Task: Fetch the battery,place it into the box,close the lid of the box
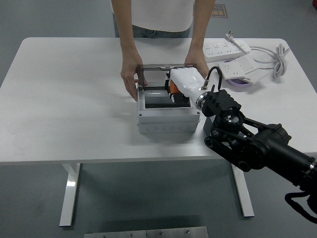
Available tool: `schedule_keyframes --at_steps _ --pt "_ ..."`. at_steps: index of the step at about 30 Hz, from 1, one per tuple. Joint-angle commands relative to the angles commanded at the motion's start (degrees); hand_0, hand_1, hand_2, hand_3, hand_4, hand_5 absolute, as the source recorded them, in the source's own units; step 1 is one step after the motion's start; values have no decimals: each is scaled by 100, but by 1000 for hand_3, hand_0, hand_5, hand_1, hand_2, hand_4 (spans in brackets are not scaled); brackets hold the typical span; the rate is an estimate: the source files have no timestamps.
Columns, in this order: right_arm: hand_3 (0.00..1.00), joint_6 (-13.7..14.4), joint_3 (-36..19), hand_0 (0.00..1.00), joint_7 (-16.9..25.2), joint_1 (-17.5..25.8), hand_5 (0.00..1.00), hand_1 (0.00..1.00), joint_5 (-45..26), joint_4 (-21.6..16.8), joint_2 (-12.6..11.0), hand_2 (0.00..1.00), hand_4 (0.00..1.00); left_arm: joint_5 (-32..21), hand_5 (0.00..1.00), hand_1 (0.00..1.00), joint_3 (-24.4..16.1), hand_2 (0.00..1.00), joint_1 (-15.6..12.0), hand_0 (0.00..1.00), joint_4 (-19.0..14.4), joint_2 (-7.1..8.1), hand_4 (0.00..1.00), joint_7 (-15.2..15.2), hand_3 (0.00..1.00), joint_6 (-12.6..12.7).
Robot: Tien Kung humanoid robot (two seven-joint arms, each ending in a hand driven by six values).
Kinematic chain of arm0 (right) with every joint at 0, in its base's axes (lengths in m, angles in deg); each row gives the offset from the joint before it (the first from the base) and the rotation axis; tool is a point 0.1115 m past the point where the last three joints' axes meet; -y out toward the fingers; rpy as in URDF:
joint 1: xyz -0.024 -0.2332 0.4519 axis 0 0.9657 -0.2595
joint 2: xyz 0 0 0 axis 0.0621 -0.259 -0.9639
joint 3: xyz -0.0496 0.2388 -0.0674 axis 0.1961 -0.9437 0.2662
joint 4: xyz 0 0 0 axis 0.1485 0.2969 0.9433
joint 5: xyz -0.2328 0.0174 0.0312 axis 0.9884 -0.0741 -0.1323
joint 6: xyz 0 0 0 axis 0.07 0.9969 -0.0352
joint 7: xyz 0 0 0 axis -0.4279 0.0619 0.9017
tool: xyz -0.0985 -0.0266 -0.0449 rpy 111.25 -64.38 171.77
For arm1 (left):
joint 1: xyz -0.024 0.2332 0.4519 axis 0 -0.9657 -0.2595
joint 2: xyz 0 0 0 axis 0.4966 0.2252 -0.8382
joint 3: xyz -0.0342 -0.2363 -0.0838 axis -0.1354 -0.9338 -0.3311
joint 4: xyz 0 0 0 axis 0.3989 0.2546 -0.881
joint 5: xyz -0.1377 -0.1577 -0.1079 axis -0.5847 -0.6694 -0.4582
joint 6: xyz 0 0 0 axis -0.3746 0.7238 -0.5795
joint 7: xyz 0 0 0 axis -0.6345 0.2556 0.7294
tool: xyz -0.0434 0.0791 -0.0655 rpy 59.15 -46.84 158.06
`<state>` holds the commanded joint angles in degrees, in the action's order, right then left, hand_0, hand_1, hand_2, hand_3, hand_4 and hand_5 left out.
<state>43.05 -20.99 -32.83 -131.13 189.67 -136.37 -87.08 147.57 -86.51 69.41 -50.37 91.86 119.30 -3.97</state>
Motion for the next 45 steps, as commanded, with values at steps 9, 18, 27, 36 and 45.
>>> schedule_keyframes --at_steps 9,18,27,36,45 --pt "317 47 245 214 -14 -260 2 235 -126 379 321 327 41 78 194 723 -39 664 25 560 -2 33 695 4 594 -31" --pt "320 123 351 210 -15 -396 2 235 -301 819 492 326 47 128 191 723 -60 663 33 560 -8 59 693 17 594 -48" --pt "324 225 410 210 16 -416 2 237 -482 927 551 325 54 136 189 723 -65 664 47 559 -12 63 693 25 595 -49" --pt "325 209 445 210 211 -408 2 236 -918 961 574 324 55 122 190 723 -60 663 58 559 -13 66 692 27 594 -44" --pt "413 235 432 258 372 -421 74 268 -1192 1017 569 351 273 133 188 723 -72 663 70 559 -28 79 692 56 595 -41"
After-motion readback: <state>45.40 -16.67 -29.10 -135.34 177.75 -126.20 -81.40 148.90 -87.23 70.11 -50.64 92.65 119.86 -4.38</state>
